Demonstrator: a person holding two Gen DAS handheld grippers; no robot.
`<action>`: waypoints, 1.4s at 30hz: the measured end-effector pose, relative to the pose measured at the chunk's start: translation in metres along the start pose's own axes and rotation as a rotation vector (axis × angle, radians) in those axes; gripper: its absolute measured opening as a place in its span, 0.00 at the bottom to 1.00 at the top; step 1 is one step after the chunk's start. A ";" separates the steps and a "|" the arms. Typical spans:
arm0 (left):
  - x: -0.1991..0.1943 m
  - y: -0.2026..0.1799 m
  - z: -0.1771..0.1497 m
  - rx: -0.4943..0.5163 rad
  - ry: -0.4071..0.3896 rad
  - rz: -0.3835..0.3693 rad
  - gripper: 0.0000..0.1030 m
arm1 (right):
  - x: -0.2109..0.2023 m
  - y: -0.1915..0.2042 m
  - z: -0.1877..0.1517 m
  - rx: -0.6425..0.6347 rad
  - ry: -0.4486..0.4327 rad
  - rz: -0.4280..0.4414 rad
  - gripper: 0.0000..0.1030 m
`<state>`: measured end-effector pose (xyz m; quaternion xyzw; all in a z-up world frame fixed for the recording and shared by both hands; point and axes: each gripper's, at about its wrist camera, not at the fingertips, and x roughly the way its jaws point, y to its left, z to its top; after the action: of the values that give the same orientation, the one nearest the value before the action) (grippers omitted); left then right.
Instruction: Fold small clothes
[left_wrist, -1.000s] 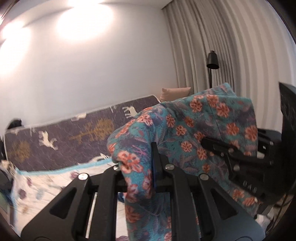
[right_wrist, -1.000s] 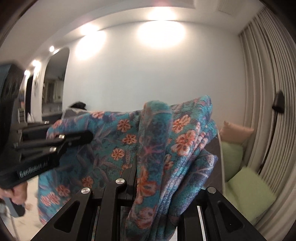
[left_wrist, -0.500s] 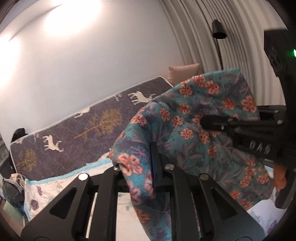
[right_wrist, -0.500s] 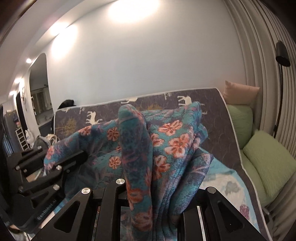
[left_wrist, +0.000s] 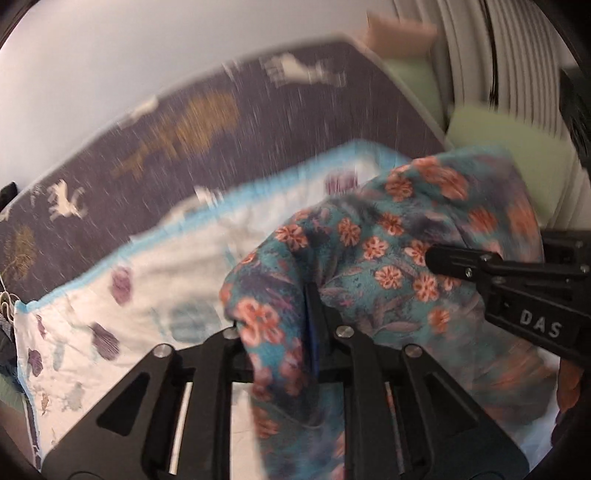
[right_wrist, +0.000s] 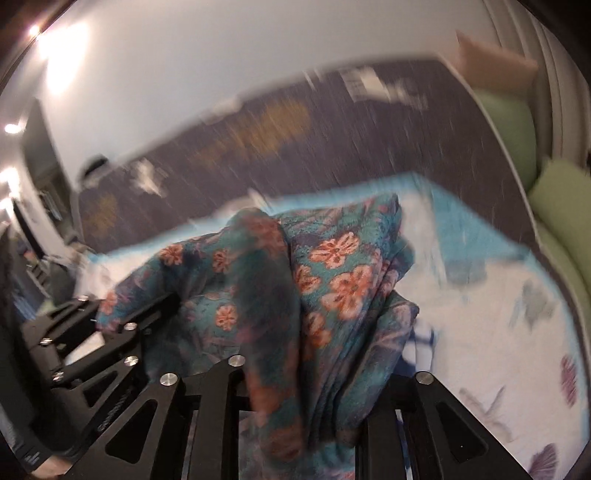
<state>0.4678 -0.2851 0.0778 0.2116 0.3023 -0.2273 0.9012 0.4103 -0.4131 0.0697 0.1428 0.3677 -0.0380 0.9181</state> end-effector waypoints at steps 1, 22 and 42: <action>0.015 -0.007 -0.011 0.019 0.006 0.022 0.25 | 0.018 -0.006 -0.007 0.005 0.023 -0.019 0.30; 0.042 0.012 -0.046 -0.203 -0.016 -0.055 0.44 | 0.055 -0.036 -0.033 0.100 -0.005 -0.027 0.55; -0.263 -0.044 -0.149 -0.082 -0.173 0.033 0.89 | -0.228 0.034 -0.218 -0.059 -0.214 -0.167 0.85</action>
<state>0.1898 -0.1691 0.1268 0.1592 0.2288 -0.2172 0.9355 0.1061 -0.3251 0.0837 0.0796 0.2792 -0.1187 0.9495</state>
